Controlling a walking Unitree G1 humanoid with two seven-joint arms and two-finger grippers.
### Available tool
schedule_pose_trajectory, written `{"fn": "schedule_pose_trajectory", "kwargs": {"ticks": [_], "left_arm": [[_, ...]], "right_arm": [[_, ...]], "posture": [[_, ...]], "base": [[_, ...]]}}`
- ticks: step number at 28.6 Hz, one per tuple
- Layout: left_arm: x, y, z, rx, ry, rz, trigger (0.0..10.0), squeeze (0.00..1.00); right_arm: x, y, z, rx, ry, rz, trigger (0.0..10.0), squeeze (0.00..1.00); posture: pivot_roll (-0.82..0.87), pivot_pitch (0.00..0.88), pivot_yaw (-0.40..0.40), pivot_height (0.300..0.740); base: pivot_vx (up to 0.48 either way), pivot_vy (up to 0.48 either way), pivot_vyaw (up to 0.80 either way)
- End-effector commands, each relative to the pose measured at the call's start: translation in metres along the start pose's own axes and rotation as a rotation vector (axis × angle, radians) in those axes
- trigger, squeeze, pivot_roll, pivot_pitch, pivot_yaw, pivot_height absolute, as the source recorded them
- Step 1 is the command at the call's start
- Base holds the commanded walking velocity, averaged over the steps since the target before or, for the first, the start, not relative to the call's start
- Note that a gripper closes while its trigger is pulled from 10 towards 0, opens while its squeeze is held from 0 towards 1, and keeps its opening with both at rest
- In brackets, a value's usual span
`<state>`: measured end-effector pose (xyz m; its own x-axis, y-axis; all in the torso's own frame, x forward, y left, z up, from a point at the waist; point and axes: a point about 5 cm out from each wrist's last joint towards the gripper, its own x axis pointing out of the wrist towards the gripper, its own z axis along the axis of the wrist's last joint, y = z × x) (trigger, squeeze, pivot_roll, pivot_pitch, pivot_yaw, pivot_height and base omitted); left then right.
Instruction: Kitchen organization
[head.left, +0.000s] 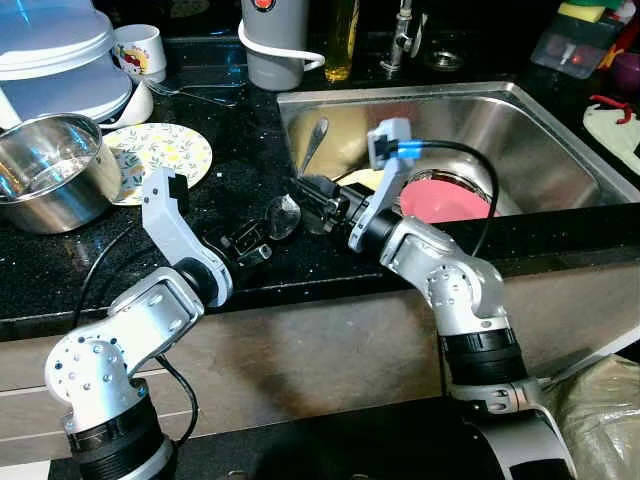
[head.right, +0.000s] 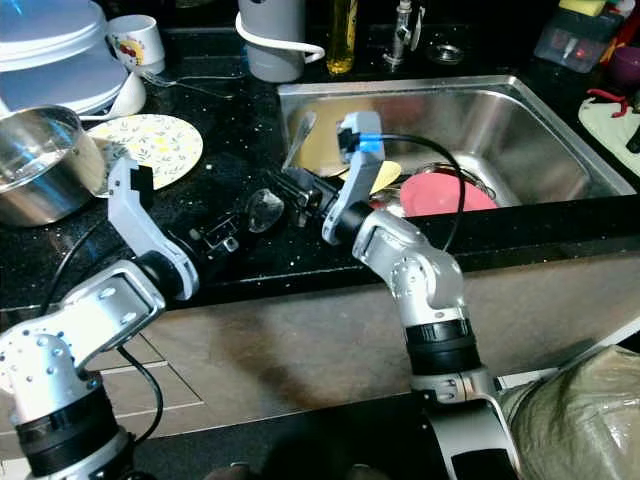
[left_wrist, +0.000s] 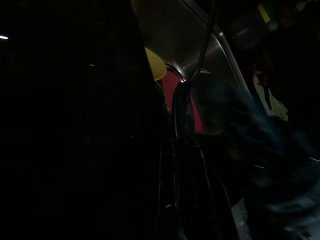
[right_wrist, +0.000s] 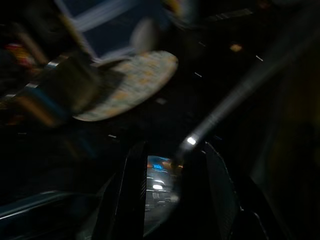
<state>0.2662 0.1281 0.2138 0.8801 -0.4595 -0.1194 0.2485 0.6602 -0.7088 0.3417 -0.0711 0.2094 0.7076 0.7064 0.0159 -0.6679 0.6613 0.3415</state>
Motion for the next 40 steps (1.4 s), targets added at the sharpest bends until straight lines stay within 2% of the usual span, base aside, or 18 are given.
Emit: {"fn": "schedule_pose_trajectory", "kwargs": {"ticks": [1, 10, 11, 12, 13, 14, 28, 29, 30, 31, 36, 40], "left_arm": [[-0.001, -0.004, -0.002, 0.001, -0.002, -0.024, 0.0, 0.0], [-0.001, -0.006, -0.003, -0.001, -0.002, -0.034, 0.0, 0.0], [-0.001, -0.006, -0.004, -0.001, -0.001, -0.035, 0.0, 0.0], [0.0, -0.006, -0.004, -0.001, -0.001, -0.036, 0.0, 0.0], [0.0, -0.006, -0.004, -0.001, -0.001, -0.036, 0.0, 0.0], [0.0, -0.006, -0.004, 0.0, -0.001, -0.036, 0.0, 0.0], [0.001, -0.009, -0.005, 0.025, 0.0, -0.047, 0.0, 0.0], [0.001, -0.01, -0.003, 0.06, -0.016, -0.047, 5.8, 0.0], [0.001, -0.011, -0.002, 0.078, -0.026, -0.045, 5.8, 0.0], [0.001, -0.011, -0.001, 0.076, -0.035, -0.04, 10.0, 1.0], [-0.001, -0.017, 0.003, 0.095, -0.073, -0.07, 10.0, 1.0], [-0.003, -0.023, 0.005, 0.203, -0.102, -0.071, 10.0, 1.0]], "right_arm": [[0.003, -0.001, 0.002, -0.007, -0.006, -0.027, 10.0, 0.0], [0.007, 0.002, 0.005, 0.015, -0.032, -0.019, 10.0, 0.0], [0.007, 0.002, 0.005, 0.02, -0.036, -0.018, 5.3, 0.0], [0.008, 0.002, 0.006, 0.025, -0.041, -0.019, 3.8, 0.0], [0.008, 0.002, 0.006, 0.025, -0.041, -0.019, 3.8, 0.0], [0.008, 0.002, 0.005, 0.03, -0.044, -0.02, 0.0, 0.0], [0.009, -0.001, 0.009, 0.073, -0.071, -0.032, 0.0, 0.0], [0.009, -0.003, 0.011, 0.084, -0.089, -0.039, 0.0, 0.0], [0.01, -0.004, 0.013, 0.09, -0.101, -0.045, 0.0, 0.0], [0.01, -0.004, 0.014, 0.093, -0.109, -0.047, 0.0, 0.0], [0.012, -0.01, 0.023, 0.1, -0.165, -0.084, 0.0, 0.0], [0.019, -0.018, 0.035, 0.083, -0.223, -0.135, 0.0, 0.0]], "posture": [[0.07, 0.058, -0.058, 0.732], [0.07, 0.058, -0.06, 0.732], [0.07, 0.058, -0.06, 0.732], [0.07, 0.058, -0.06, 0.732], [0.07, 0.058, -0.06, 0.732], [0.07, 0.058, -0.06, 0.732], [0.07, 0.047, -0.061, 0.732], [0.07, 0.043, -0.062, 0.732], [0.07, 0.043, -0.062, 0.732], [0.07, 0.042, -0.063, 0.732], [0.08, 0.037, -0.064, 0.732], [0.09, 0.034, -0.066, 0.732]], "base": [[0.0, 0.0, 0.0], [0.0, 0.0, 0.0], [0.0, 0.0, 0.0], [0.0, 0.0, 0.0], [0.0, 0.0, 0.0], [0.0, 0.0, 0.0], [0.0, 0.0, 0.0], [0.0, 0.0, 0.0], [0.0, 0.0, 0.0], [0.0, 0.0, 0.0], [0.0, 0.0, 0.0], [0.0, 0.0, 0.0]]}}
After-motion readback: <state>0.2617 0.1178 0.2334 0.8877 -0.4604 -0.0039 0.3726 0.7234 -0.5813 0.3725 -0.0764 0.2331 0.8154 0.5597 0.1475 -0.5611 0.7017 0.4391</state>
